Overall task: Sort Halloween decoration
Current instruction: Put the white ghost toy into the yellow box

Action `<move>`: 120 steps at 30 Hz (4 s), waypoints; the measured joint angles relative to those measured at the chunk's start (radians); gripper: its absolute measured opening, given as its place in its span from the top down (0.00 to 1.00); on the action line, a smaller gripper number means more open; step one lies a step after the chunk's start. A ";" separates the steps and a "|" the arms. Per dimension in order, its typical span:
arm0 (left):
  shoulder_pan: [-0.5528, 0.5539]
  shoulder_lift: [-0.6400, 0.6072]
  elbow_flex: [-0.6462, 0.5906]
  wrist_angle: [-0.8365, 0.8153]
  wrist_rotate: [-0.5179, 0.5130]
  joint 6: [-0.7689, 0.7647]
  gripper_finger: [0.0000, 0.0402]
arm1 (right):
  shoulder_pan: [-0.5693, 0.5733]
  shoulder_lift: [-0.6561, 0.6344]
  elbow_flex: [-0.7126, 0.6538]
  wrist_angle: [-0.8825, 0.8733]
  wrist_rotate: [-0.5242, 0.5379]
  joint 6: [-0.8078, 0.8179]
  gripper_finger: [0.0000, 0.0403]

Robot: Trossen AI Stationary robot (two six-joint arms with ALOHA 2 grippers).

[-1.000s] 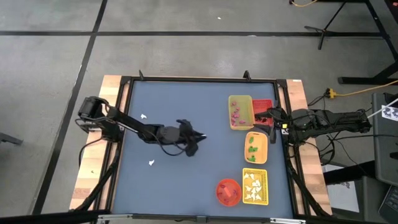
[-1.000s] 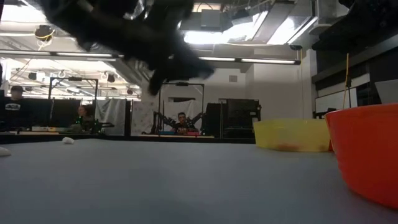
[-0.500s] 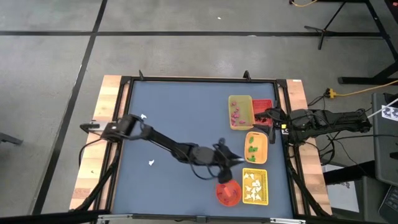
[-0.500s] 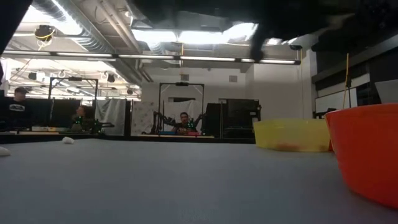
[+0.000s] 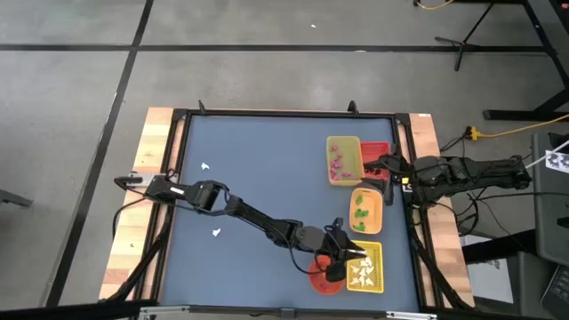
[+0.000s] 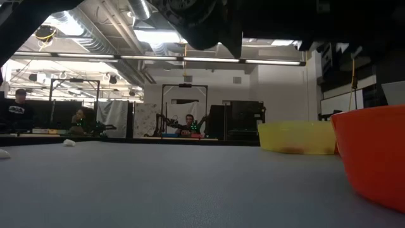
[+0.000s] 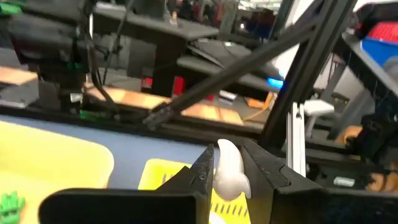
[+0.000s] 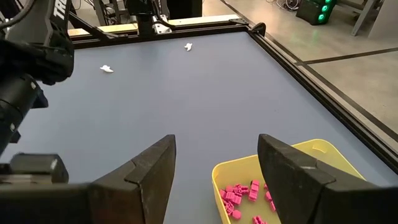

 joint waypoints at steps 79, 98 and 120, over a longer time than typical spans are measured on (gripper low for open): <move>-0.133 -0.959 -0.883 -1.576 0.233 -0.710 0.54 | 0.000 -0.151 0.000 -0.066 -0.087 -0.001 0.44; -0.133 -1.014 -1.143 -1.309 0.294 -0.834 0.54 | 0.000 -0.151 0.000 -0.074 -0.087 0.000 0.44; -0.137 -1.013 -1.155 -1.292 0.274 -0.841 0.81 | 0.000 -0.151 0.000 -0.074 -0.086 0.000 0.44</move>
